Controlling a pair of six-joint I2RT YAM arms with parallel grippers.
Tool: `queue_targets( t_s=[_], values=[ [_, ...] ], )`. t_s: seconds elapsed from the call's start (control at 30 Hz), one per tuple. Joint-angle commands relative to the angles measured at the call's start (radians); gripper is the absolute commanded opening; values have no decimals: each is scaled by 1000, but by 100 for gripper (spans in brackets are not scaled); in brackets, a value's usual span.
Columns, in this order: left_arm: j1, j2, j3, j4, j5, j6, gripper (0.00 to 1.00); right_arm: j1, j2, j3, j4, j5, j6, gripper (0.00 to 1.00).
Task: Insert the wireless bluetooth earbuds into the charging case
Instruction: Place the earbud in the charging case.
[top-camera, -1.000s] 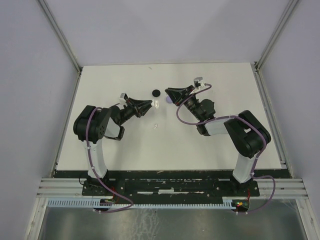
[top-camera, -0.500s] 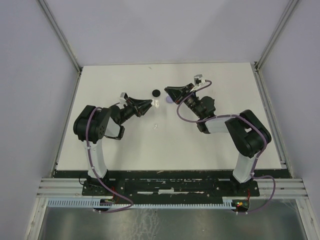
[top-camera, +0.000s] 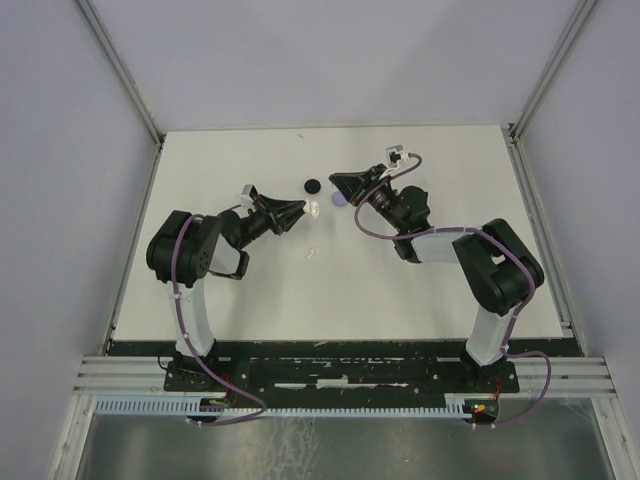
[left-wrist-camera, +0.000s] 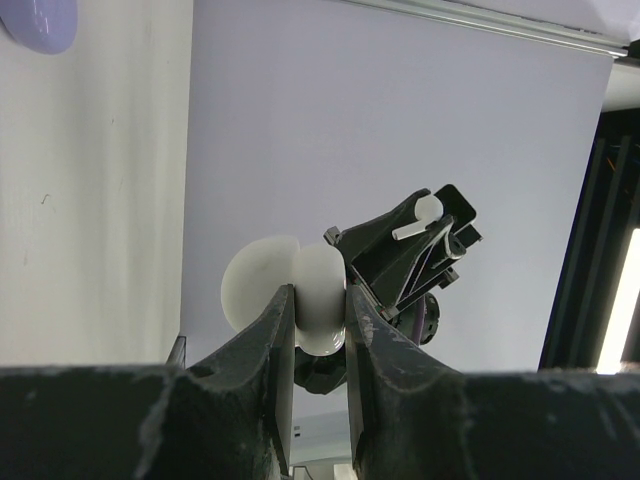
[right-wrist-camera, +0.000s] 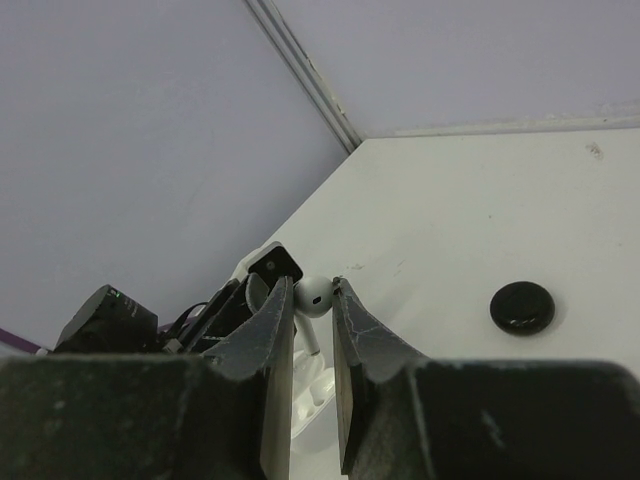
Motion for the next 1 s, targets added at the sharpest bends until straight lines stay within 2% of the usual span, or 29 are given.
queue_targets(
  t_s=[0.0, 0.27, 0.43, 0.57, 0.97],
  values=[
    [-5, -52, 21, 150, 25, -40, 3, -2, -62, 67, -73, -1, 47, 1],
    [-4, -101, -3, 145, 33, -38, 3, -1, -232, 180, -634, 198, 3, 1],
    [-5, -101, -3, 141, 28, -37, 3, 0, -279, 224, -809, 251, 0, 1],
    [-4, -103, -4, 142, 26, -37, 3, 0, -294, 237, -869, 276, -8, 1],
    [-6, -112, -3, 133, 27, -33, 3, -1, -305, 227, -868, 284, -23, 1]
  ],
)
